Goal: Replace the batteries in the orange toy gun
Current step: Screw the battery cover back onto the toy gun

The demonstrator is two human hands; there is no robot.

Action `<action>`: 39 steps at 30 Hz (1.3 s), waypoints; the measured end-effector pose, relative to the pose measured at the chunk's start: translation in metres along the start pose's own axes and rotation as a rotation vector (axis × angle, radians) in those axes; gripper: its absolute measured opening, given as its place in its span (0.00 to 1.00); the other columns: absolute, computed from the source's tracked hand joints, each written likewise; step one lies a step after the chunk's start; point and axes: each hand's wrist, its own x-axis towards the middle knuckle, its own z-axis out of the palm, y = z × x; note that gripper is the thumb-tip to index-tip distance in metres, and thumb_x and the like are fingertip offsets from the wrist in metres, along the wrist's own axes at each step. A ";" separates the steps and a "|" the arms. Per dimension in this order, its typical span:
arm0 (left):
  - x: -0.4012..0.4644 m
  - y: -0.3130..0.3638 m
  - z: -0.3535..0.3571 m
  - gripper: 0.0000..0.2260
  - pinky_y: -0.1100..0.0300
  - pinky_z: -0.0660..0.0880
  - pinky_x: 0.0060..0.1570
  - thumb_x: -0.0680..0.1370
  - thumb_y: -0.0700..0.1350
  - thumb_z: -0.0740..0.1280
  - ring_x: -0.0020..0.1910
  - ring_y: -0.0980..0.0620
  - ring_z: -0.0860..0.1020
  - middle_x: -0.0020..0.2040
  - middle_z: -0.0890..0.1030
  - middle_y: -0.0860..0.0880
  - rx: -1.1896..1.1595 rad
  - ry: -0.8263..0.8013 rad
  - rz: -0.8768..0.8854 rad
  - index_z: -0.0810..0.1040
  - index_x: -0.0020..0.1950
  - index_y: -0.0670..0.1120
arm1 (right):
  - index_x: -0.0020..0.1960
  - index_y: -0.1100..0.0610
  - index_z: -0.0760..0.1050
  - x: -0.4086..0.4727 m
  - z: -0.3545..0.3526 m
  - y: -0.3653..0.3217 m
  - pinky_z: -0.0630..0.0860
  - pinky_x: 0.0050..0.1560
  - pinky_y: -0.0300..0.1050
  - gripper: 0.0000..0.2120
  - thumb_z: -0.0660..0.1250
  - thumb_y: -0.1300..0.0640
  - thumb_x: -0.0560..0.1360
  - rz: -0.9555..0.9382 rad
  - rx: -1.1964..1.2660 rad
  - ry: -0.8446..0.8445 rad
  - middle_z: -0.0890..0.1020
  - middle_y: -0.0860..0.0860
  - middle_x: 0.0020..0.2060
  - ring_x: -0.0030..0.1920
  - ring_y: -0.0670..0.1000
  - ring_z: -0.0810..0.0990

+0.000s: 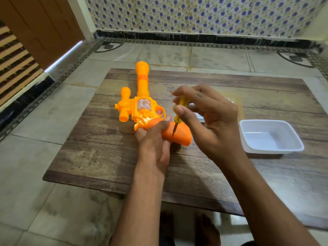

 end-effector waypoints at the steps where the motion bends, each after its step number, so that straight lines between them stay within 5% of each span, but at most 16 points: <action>1: 0.000 0.000 0.000 0.24 0.38 0.79 0.50 0.76 0.29 0.68 0.61 0.36 0.83 0.65 0.82 0.37 0.003 0.000 0.000 0.74 0.70 0.43 | 0.58 0.67 0.82 -0.001 -0.001 -0.001 0.82 0.50 0.55 0.10 0.70 0.70 0.78 0.003 0.046 -0.021 0.83 0.58 0.49 0.51 0.56 0.85; 4: 0.002 0.000 -0.003 0.26 0.29 0.77 0.56 0.75 0.30 0.70 0.65 0.34 0.80 0.66 0.81 0.36 -0.004 -0.007 0.016 0.72 0.72 0.41 | 0.56 0.67 0.82 -0.001 -0.001 -0.001 0.83 0.49 0.56 0.10 0.69 0.74 0.76 0.019 0.072 -0.030 0.84 0.59 0.48 0.50 0.55 0.86; 8: -0.001 0.003 0.000 0.26 0.24 0.73 0.60 0.76 0.27 0.68 0.63 0.32 0.81 0.65 0.81 0.34 -0.017 0.006 0.019 0.72 0.72 0.41 | 0.55 0.62 0.85 0.000 0.002 0.000 0.82 0.43 0.50 0.09 0.77 0.65 0.75 0.025 -0.032 0.014 0.79 0.58 0.41 0.43 0.56 0.83; 12: 0.000 0.005 -0.001 0.24 0.37 0.81 0.46 0.77 0.30 0.68 0.54 0.37 0.85 0.61 0.84 0.37 0.013 0.008 -0.023 0.73 0.72 0.43 | 0.57 0.62 0.83 -0.001 0.002 0.000 0.82 0.47 0.51 0.09 0.74 0.64 0.77 -0.003 -0.015 -0.002 0.80 0.57 0.45 0.47 0.56 0.83; 15: 0.002 0.005 -0.002 0.25 0.45 0.84 0.38 0.76 0.30 0.70 0.53 0.41 0.85 0.61 0.83 0.38 0.000 0.005 -0.026 0.73 0.72 0.41 | 0.59 0.66 0.81 -0.004 0.000 0.002 0.81 0.50 0.59 0.12 0.68 0.73 0.77 0.027 0.105 -0.052 0.83 0.58 0.51 0.53 0.58 0.85; 20: 0.003 0.002 -0.004 0.29 0.25 0.74 0.58 0.74 0.30 0.72 0.64 0.33 0.81 0.67 0.80 0.36 -0.026 -0.010 0.019 0.71 0.74 0.42 | 0.58 0.61 0.84 -0.001 0.003 0.004 0.81 0.43 0.53 0.12 0.75 0.68 0.75 0.016 -0.024 -0.004 0.79 0.58 0.42 0.43 0.56 0.84; 23: 0.005 0.000 -0.004 0.29 0.27 0.74 0.62 0.75 0.28 0.69 0.63 0.34 0.82 0.65 0.82 0.35 -0.017 -0.013 0.016 0.71 0.74 0.42 | 0.58 0.61 0.84 0.000 0.003 0.001 0.80 0.44 0.46 0.11 0.76 0.63 0.76 -0.019 -0.101 0.014 0.77 0.58 0.40 0.41 0.54 0.80; 28: 0.009 0.000 -0.006 0.28 0.30 0.77 0.60 0.74 0.28 0.70 0.65 0.36 0.81 0.66 0.82 0.38 -0.015 -0.002 0.022 0.72 0.73 0.41 | 0.59 0.68 0.81 -0.003 0.001 0.002 0.82 0.52 0.55 0.11 0.67 0.74 0.78 0.009 0.096 -0.055 0.84 0.59 0.52 0.53 0.55 0.86; 32: 0.009 0.000 -0.008 0.29 0.31 0.77 0.62 0.74 0.27 0.71 0.64 0.36 0.81 0.66 0.81 0.36 -0.040 -0.006 0.043 0.71 0.74 0.40 | 0.56 0.68 0.82 -0.001 0.000 0.003 0.82 0.50 0.46 0.13 0.67 0.78 0.75 0.008 0.069 -0.092 0.85 0.58 0.48 0.49 0.52 0.87; 35: 0.007 0.000 -0.006 0.28 0.30 0.75 0.63 0.76 0.25 0.66 0.63 0.34 0.81 0.67 0.80 0.34 -0.043 0.032 0.042 0.69 0.75 0.39 | 0.53 0.66 0.83 -0.001 0.003 0.003 0.83 0.49 0.48 0.15 0.69 0.80 0.72 -0.026 -0.011 -0.112 0.86 0.54 0.45 0.48 0.51 0.86; 39: 0.008 0.000 -0.007 0.29 0.30 0.75 0.63 0.76 0.25 0.65 0.62 0.35 0.82 0.67 0.80 0.34 -0.046 0.039 0.025 0.69 0.76 0.40 | 0.52 0.65 0.84 -0.001 0.004 0.000 0.83 0.47 0.44 0.10 0.72 0.75 0.74 -0.016 -0.063 -0.065 0.86 0.52 0.44 0.47 0.47 0.86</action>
